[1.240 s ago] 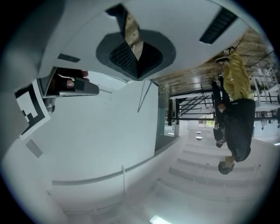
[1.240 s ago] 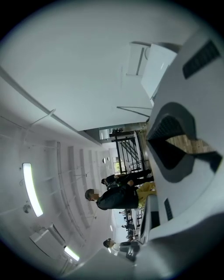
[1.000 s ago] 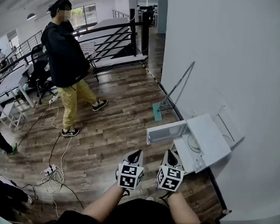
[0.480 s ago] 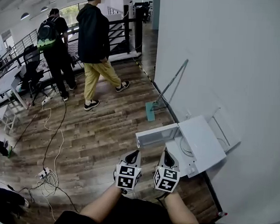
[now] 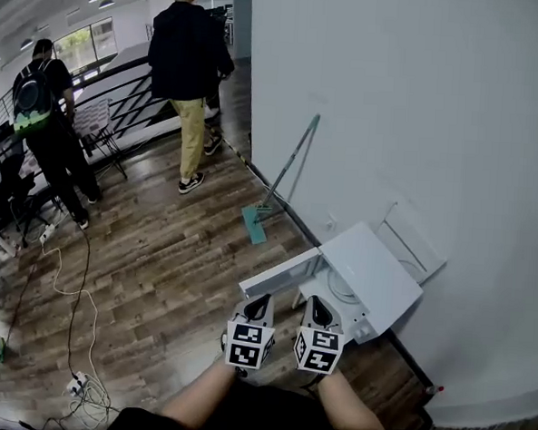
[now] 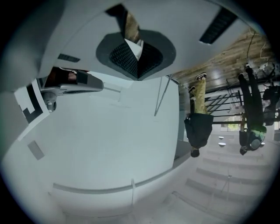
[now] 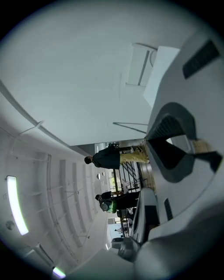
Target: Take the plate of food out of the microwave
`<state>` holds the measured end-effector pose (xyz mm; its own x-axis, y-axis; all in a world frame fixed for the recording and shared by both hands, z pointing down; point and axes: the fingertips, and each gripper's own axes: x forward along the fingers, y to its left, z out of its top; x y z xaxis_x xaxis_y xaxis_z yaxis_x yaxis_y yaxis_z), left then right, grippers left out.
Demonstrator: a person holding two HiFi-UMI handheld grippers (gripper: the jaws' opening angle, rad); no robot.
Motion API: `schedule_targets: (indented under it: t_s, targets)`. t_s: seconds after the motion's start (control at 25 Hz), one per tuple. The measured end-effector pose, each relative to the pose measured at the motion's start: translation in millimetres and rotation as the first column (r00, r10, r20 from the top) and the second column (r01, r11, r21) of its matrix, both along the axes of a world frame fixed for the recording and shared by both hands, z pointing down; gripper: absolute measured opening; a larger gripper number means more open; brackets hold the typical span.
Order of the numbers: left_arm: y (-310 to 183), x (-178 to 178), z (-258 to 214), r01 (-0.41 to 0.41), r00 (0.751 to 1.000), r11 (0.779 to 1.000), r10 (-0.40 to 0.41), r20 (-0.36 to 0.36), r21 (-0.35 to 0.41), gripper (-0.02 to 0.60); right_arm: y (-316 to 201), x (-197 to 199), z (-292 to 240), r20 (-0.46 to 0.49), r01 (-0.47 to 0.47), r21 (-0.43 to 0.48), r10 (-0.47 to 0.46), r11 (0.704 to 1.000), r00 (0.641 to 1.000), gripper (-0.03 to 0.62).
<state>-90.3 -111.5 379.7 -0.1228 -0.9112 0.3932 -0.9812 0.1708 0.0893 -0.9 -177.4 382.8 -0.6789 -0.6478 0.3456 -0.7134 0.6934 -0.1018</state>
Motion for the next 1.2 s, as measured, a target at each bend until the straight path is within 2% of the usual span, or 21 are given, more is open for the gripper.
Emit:
schedule_targets:
  t_s: [0.16, 0.36, 0.56, 0.72, 0.84, 0.92, 1.0, 1.12, 1.2]
  targets:
    - [-27.8, -36.3, 1.1, -0.113, 0.993, 0.994, 0.113, -0.034, -0.008, -0.002, -17.8, -20.5, 0.1, -0.016, -0.136, -0.010, 0.136, 0.991, 0.991, 0.012]
    - [-49.6, -57.0, 0.3, -0.278, 0.958, 0.960, 0.278, -0.062, 0.016, -0.002, -19.6, -30.4, 7.9, -0.048, -0.306, -0.021, 0.305, 0.952, 0.951, 0.012]
    - [-54.6, -56.9, 20.2, -0.432, 0.898, 0.902, 0.430, -0.092, -0.003, -0.002, 1.1, -26.4, 26.2, -0.112, -0.450, -0.022, 0.445, 0.893, 0.888, 0.012]
    - [-67.6, -40.2, 33.3, -0.530, 0.843, 0.848, 0.526, -0.115, -0.011, -0.002, 6.5, -0.3, 41.7, -0.171, -0.551, -0.027, 0.539, 0.834, 0.825, 0.013]
    - [-72.9, -19.7, 45.8, -0.576, 0.812, 0.817, 0.567, -0.141, -0.027, -0.002, 9.8, 29.6, 54.1, -0.212, -0.609, -0.045, 0.588, 0.792, 0.780, 0.012]
    - [-76.3, -5.6, 53.6, -0.604, 0.792, 0.796, 0.594, -0.145, -0.038, -0.002, 8.9, 44.5, 60.3, -0.224, -0.628, -0.053, 0.603, 0.777, 0.765, 0.012]
    - [-80.3, 7.1, 62.2, -0.625, 0.777, 0.779, 0.614, -0.138, -0.052, -0.002, 5.3, 55.7, 68.3, -0.233, -0.631, -0.057, 0.604, 0.774, 0.762, 0.014]
    - [-83.6, 19.7, 78.0, -0.637, 0.768, 0.767, 0.623, -0.152, -0.075, -0.002, -1.9, 67.5, 89.5, -0.258, -0.631, -0.077, 0.596, 0.772, 0.761, 0.014]
    - [-86.2, 23.0, 93.5, -0.641, 0.764, 0.762, 0.622, -0.170, -0.091, -0.001, -8.1, 66.6, 107.9, -0.281, -0.613, -0.090, 0.571, 0.785, 0.772, 0.012]
